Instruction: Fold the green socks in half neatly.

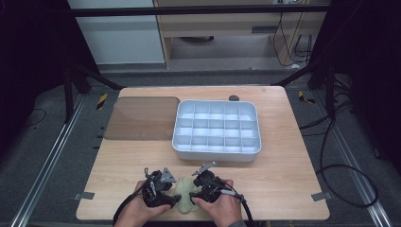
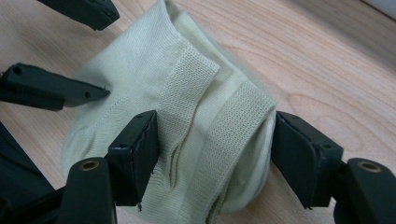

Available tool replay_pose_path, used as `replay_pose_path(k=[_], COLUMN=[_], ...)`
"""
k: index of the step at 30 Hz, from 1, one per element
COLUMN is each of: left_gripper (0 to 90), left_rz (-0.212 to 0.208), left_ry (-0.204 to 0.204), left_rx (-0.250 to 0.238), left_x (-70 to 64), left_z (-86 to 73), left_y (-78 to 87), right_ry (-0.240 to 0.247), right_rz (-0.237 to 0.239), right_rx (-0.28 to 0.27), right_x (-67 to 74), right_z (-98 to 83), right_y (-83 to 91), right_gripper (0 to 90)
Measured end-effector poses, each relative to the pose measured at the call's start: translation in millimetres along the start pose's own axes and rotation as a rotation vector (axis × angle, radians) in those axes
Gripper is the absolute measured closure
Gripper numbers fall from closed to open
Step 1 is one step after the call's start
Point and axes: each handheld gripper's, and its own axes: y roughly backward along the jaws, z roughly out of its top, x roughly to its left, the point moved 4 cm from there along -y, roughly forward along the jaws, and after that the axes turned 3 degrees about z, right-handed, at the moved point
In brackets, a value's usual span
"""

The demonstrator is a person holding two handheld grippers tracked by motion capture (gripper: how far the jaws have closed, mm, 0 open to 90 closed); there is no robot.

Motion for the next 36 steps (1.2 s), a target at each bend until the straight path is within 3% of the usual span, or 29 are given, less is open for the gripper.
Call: replay_pose_path(k=[5, 12, 22, 36], left_gripper=[55.0, 60.2, 67.7, 80.0], left_rz=[0.004, -0.049, -0.087, -0.114], left_ry=[0.009, 0.004, 0.014, 0.002], left_rx=[-0.010, 0.003, 0.031, 0.045], left_x=[4.8, -0.1, 0.1, -4.1], left_z=[-1.8, 0.6, 2.1, 3.4], left_y=[6.3, 1.8, -5.2, -6.0], right_ry=[0.003, -0.004, 0.002, 0.005], right_rz=[-0.001, 0.004, 0.001, 0.027], right_rx=[-0.002, -0.005, -0.006, -0.016], right_x=[-0.4, -0.3, 0.2, 1.1], right_z=[-0.1, -0.7, -1.1, -11.5], right_y=[-1.0, -1.9, -1.9, 4.4], right_gripper=[33.5, 34.4, 35.6, 35.9])
